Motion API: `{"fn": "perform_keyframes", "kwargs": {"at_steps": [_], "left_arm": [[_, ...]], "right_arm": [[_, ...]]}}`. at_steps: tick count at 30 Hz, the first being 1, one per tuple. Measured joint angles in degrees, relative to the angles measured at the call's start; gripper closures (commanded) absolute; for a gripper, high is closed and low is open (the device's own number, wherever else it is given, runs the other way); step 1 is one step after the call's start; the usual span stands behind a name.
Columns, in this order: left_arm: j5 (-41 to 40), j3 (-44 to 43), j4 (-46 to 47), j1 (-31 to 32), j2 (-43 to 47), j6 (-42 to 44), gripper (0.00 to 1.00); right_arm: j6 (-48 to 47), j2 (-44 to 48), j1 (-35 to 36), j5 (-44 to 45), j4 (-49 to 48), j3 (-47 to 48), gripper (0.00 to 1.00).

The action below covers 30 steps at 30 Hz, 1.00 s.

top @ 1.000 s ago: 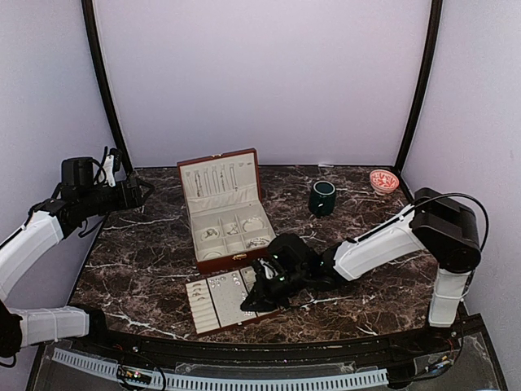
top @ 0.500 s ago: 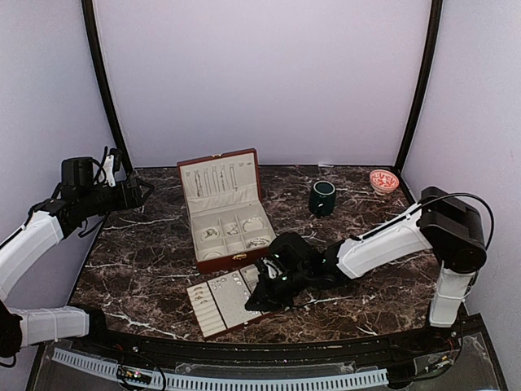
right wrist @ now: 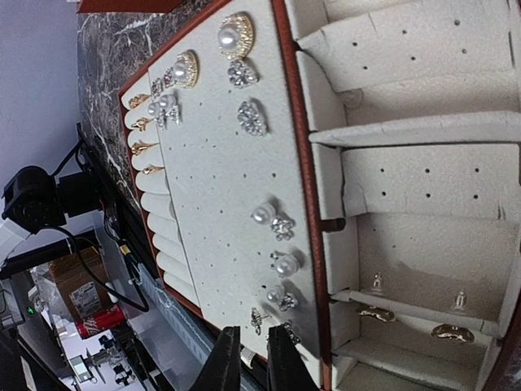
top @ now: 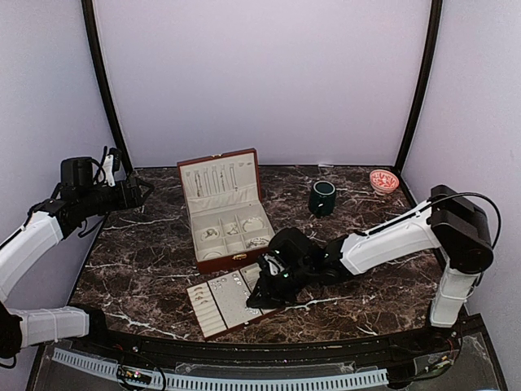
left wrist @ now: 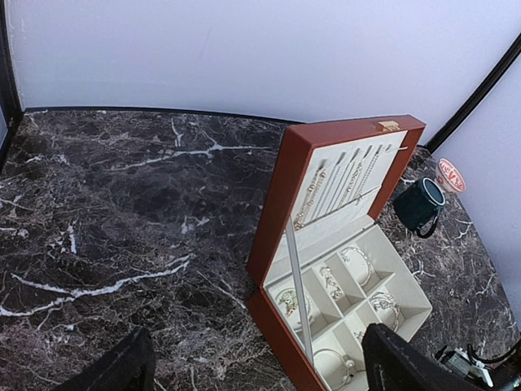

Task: Organize the mixed jewelry

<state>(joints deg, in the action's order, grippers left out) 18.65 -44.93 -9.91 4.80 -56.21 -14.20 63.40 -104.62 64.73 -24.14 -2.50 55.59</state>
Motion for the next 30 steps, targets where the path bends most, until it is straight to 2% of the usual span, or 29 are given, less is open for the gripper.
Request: {"fn": "perform_keyframes", "kwargs": {"at_steps": [12,30], "left_arm": [[0.0,0.0,0.0,0.0,0.1,0.0,0.09],[0.0,0.0,0.0,0.0,0.1,0.0,0.09]], "right_arm": [[-2.5,2.1,0.0,0.4,0.9,0.8,0.85],[-3.3,-1.9,1.3,-1.5,0.8,3.7,0.89]]}}
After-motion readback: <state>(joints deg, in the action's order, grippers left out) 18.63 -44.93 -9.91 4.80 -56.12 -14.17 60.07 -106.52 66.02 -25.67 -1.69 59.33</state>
